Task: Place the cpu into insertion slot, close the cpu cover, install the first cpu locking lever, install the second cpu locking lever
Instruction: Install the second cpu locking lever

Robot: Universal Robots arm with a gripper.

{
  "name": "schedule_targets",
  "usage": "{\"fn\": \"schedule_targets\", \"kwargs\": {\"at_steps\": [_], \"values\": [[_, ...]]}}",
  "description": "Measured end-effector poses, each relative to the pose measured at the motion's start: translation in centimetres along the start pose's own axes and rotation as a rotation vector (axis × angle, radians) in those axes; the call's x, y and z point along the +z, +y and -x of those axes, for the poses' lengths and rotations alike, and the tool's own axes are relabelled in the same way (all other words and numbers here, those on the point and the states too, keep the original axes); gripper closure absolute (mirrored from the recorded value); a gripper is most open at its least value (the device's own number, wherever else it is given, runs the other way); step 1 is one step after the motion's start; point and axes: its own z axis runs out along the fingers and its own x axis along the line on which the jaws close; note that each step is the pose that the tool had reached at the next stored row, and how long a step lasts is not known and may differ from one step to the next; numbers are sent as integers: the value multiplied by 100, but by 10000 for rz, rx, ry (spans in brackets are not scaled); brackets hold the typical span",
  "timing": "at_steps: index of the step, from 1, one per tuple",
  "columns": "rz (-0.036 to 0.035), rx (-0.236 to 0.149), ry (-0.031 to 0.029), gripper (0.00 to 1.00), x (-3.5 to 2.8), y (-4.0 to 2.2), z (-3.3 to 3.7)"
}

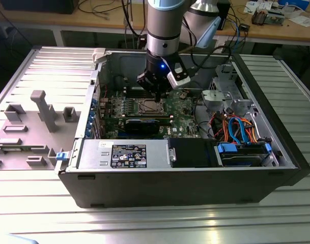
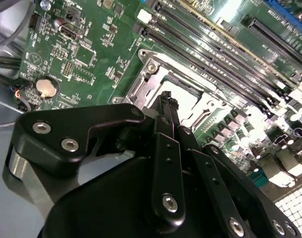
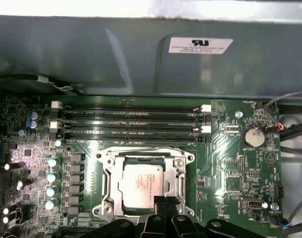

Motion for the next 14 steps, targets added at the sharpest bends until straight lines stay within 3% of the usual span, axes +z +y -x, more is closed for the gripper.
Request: {"fn": "schedule_targets", "kwargs": {"at_steps": [2, 10, 14], "values": [[0, -2, 0, 89, -3, -28, -54], [1, -2, 0, 89, -46, -53, -80], [11, -2, 0, 89, -51, -133, -84]]}}
